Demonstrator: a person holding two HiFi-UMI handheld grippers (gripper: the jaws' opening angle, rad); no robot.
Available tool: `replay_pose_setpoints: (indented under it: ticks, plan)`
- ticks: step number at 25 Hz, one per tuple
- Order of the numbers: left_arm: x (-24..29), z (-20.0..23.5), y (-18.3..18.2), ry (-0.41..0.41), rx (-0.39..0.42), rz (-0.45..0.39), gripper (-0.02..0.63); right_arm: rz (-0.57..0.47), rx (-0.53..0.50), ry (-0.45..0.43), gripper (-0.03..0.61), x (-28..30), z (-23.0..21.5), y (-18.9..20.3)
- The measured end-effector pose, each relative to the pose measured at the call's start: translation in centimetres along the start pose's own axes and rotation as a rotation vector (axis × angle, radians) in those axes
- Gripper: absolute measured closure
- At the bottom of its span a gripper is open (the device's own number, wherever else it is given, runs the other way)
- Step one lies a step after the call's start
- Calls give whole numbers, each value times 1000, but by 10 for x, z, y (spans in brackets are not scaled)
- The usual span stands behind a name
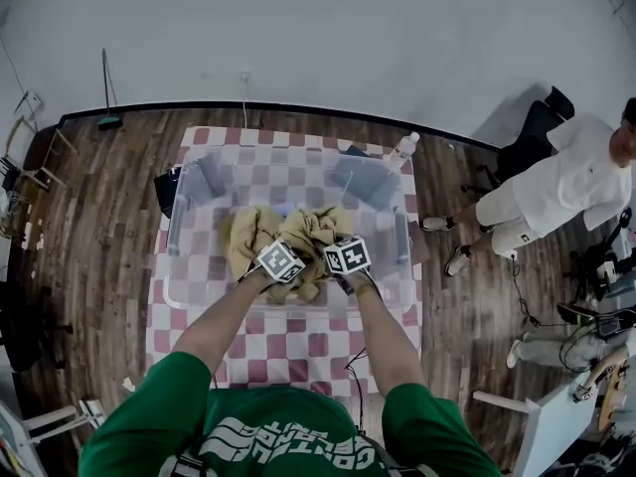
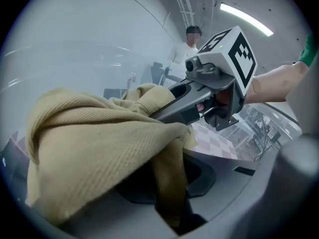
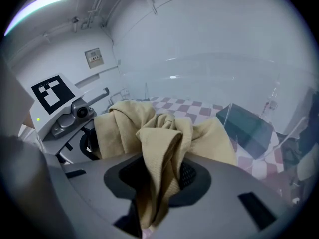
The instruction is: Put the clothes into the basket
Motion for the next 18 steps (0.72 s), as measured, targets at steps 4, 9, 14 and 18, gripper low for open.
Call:
replay_pose_setpoints:
  ticks: [4, 9, 14, 18]
  plan:
    - [1, 2, 0, -7, -1, -1, 529, -4, 10, -11, 472, 3, -2, 2]
    - [-8, 0, 0, 4, 14, 2, 521, -31, 63, -1, 446, -3, -7, -1]
    - [-31, 12, 0, -60, 3, -4, 441, 8, 86, 62, 392, -23, -20, -3]
    - [-56, 16, -3, -97, 12, -18, 426, 75, 125, 110, 382, -39, -26, 3]
Point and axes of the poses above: the fingertips, and each gripper's own axes: x forward along the fingers, z to its left, y out of its underside, the point moved 3 cm from there along -x, backward along the fingers, and after that the axes turned 10 degrees about -z, right-handed, at the moved point
